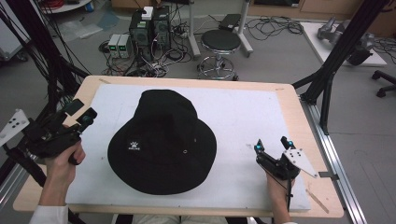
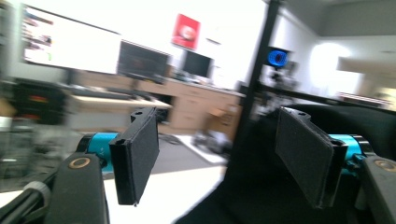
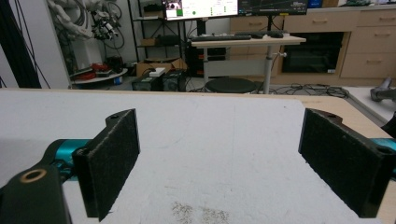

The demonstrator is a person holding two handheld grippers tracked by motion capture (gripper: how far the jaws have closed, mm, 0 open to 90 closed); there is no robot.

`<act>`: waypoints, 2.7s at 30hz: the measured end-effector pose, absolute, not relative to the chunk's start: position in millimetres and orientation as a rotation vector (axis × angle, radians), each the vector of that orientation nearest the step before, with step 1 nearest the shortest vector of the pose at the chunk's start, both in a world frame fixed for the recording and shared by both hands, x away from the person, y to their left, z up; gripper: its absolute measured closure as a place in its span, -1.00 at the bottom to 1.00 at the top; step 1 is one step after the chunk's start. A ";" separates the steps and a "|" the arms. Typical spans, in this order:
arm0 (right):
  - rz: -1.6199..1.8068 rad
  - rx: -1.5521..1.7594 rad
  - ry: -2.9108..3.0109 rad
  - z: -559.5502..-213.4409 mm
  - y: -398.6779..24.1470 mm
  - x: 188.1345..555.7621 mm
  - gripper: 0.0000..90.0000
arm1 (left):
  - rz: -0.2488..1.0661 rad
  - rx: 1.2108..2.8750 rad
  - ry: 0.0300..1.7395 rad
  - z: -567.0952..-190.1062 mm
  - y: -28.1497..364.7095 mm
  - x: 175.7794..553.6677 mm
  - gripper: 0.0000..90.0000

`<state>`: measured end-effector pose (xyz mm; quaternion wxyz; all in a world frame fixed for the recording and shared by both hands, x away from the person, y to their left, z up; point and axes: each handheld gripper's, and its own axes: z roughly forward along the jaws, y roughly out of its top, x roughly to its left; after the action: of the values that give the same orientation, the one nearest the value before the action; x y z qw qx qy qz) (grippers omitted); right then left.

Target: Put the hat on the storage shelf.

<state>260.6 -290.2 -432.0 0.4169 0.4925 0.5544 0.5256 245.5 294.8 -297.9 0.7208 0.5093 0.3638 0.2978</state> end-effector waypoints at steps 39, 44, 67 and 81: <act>1.324 1.238 1.399 -432.7 -288.8 261.1 -0.74 | 1.170 1.096 1.190 -376.9 311.8 250.0 -0.46; 1.324 1.238 1.399 -432.7 -288.8 261.1 -0.74 | 1.165 1.101 1.204 -382.7 312.7 251.7 -0.47; 1.332 1.236 1.403 -432.7 -288.5 261.1 -0.74 | 1.178 1.142 1.270 -415.9 323.6 250.3 -0.51; 1.336 1.234 1.412 -432.9 -288.1 261.3 -0.74 | 1.158 1.196 1.259 -429.1 320.5 249.6 -0.51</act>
<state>261.3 -288.1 -432.9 0.4074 0.4894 0.5601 0.5299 249.6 320.5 -429.1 0.5030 0.4952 0.5214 0.4794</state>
